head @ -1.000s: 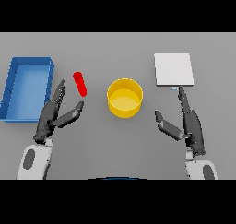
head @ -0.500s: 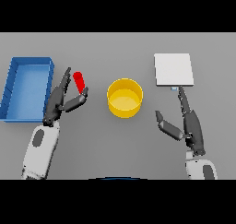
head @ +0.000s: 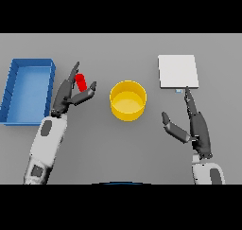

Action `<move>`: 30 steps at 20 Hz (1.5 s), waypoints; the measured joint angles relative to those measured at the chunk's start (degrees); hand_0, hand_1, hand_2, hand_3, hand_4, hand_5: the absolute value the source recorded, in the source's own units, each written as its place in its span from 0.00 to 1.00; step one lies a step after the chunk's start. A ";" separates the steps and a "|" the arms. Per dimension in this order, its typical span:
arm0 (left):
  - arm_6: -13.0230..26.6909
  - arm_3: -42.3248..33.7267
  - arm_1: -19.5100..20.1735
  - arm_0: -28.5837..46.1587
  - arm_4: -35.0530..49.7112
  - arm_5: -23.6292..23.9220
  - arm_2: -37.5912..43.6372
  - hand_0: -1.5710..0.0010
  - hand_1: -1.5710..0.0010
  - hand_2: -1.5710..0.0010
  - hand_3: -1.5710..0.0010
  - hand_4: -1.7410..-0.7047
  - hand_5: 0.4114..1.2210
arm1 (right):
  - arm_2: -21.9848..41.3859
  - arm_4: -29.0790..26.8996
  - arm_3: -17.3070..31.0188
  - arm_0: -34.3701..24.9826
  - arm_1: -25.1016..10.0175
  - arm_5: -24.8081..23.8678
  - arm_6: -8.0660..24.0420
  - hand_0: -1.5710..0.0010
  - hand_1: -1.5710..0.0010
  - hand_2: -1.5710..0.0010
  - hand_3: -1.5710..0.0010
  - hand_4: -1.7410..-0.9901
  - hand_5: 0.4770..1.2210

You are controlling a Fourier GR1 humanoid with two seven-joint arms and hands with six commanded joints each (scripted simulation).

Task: Pick up the red beaker and tilt it to pour out 1 green nut into yellow bowl. Pick up the yellow bowl and place it on the metallic measuring scale.

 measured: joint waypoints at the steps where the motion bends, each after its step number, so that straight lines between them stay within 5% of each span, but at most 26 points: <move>1: -0.04 1.03 0.02 -0.89 -0.14 0.28 0.23 1.00 1.00 1.00 1.00 0.44 0.34 | -0.16 -0.03 -0.34 -0.17 -0.14 -0.13 -0.05 1.00 1.00 1.00 1.00 0.63 0.22; 8: -5.04 7.05 -0.99 -4.67 1.90 -0.10 2.67 1.00 0.98 0.96 0.98 0.35 0.39 | 0.44 0.67 -1.27 0.97 0.17 -0.41 -0.23 1.00 1.00 1.00 1.00 0.64 0.22; 10: -5.25 8.88 -2.06 -5.84 2.76 1.10 3.93 0.82 0.79 0.77 0.81 0.28 0.46 | 0.16 0.85 -0.89 0.89 -0.01 -0.66 0.26 1.00 1.00 1.00 1.00 0.64 0.22; 12: -4.60 10.48 -2.41 -6.67 3.25 2.20 5.04 0.58 0.55 0.53 0.54 0.23 0.65 | 0.01 0.82 -1.27 0.99 -0.22 -0.71 0.22 1.00 1.00 1.00 1.00 0.65 0.23; 15: -4.24 11.28 -1.82 -8.01 1.44 3.04 4.17 0.30 0.28 0.27 0.38 0.13 0.82 | 0.15 0.64 -1.16 1.60 0.08 -0.65 -0.57 1.00 1.00 1.00 1.00 0.65 0.22; 18: -5.22 11.24 -2.02 -7.61 0.58 2.67 2.70 0.15 0.15 0.14 0.19 0.21 0.91 | 0.05 0.65 -1.13 1.70 0.08 -0.77 -0.59 1.00 1.00 1.00 1.00 0.64 0.23; 27: -7.29 7.61 -2.92 -8.22 4.26 5.63 3.95 0.02 0.02 0.02 0.03 0.04 0.87 | 0.43 1.01 -1.31 1.72 0.29 -0.80 -0.34 1.00 1.00 1.00 1.00 0.64 0.23; 30: -4.73 2.52 -1.66 -8.08 2.53 5.95 0.84 0.01 0.01 0.01 0.01 0.02 0.87 | 0.36 1.29 -1.07 1.00 0.01 -0.86 -0.42 1.00 1.00 1.00 1.00 0.64 0.24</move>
